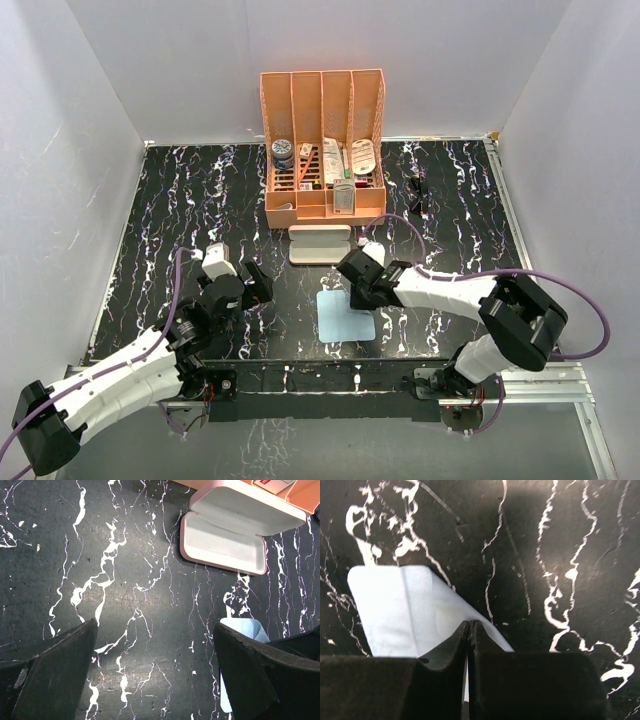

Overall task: Organize the sunglasses
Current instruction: Adjust the glasses cleaning cloth at the center of the board.

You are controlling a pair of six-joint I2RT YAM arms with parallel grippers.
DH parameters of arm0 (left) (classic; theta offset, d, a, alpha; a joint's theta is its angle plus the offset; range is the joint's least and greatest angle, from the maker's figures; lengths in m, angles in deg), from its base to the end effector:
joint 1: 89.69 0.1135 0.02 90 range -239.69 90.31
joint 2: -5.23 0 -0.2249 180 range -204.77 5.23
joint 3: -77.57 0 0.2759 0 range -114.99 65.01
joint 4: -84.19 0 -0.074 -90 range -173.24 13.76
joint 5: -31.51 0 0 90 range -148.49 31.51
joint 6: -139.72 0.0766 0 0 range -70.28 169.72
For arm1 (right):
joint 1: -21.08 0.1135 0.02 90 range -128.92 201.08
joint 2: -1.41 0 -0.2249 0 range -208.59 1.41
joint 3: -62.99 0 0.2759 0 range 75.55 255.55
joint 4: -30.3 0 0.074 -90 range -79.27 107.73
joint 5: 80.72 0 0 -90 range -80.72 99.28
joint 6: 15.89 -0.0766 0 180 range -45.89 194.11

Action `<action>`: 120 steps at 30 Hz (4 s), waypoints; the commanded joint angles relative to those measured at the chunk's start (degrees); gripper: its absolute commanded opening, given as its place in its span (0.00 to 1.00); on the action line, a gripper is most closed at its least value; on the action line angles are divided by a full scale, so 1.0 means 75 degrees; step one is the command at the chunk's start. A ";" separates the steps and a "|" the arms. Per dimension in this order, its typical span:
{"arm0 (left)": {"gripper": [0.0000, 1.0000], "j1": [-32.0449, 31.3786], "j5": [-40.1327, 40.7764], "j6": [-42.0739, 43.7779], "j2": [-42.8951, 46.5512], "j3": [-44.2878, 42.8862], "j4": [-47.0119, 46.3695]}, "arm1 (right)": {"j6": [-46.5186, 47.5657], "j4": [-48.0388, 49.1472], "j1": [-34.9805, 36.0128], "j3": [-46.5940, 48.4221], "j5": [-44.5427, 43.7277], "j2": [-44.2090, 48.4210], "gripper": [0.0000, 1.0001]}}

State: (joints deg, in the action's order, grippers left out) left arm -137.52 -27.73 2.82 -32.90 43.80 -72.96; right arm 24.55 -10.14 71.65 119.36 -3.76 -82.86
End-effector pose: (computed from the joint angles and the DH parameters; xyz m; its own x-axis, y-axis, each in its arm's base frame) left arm 0.1919 -0.1535 0.1675 -0.4518 -0.4358 -0.7784 0.0024 0.8720 -0.4896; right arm 0.2015 0.2178 0.0700 -0.9153 0.0542 -0.3990 -0.0045 0.9894 0.1449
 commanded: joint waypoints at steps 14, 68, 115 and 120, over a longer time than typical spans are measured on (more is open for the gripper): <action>0.99 -0.0009 -0.0021 0.0233 -0.0168 -0.0263 -0.0112 | 0.0841 0.0117 -0.0812 0.1173 -0.0499 -0.0636 0.00; 0.99 -0.0009 -0.0320 0.0285 -0.0600 -0.0240 -0.0471 | 0.0233 0.0371 -0.0245 0.0015 -0.0109 -0.0015 0.00; 0.20 -0.2123 -0.2171 0.0373 -0.6047 -0.1913 -0.4020 | 0.0667 0.0531 -0.0783 0.0217 -0.0140 -0.0044 0.00; 0.06 -0.2341 -0.2172 0.0268 -0.6378 -0.2036 -0.4077 | 0.0670 0.0551 -0.0793 0.0182 -0.0137 -0.0003 0.00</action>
State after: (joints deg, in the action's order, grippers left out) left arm -153.94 -44.31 5.29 -80.37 30.64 -102.58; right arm 29.05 -7.70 66.01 119.67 -3.67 -83.96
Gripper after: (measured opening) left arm 0.063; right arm 0.005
